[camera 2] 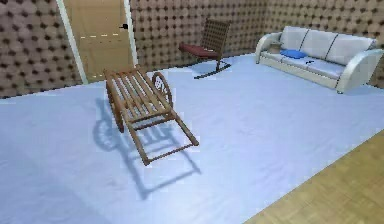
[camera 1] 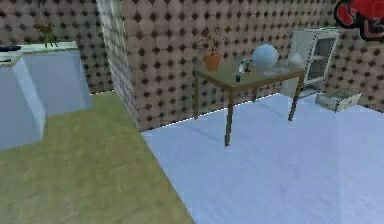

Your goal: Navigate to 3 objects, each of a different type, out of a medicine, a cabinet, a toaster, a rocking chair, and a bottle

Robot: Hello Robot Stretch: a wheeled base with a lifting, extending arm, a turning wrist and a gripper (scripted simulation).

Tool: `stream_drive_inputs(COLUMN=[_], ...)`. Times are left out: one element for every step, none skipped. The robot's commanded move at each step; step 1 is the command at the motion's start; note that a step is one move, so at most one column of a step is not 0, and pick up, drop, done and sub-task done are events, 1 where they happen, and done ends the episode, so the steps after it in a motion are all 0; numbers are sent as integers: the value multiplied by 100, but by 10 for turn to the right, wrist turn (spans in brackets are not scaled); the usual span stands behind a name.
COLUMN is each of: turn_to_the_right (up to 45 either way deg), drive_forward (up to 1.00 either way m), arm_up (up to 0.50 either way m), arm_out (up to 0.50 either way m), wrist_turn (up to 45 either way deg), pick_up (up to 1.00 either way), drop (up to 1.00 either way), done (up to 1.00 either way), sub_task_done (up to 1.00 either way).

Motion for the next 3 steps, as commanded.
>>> stream_drive_inputs(turn_to_the_right=[240, 0, 60], drive_forward=[0, 100, 0], arm_up=[0, 0, 0], arm_out=[0, 0, 0], wrist_turn=[0, 0, 0], pick_up=[0, 0, 0], drop=[0, 0, 0], done=[0, 0, 0], sub_task_done=[0, 0, 0])
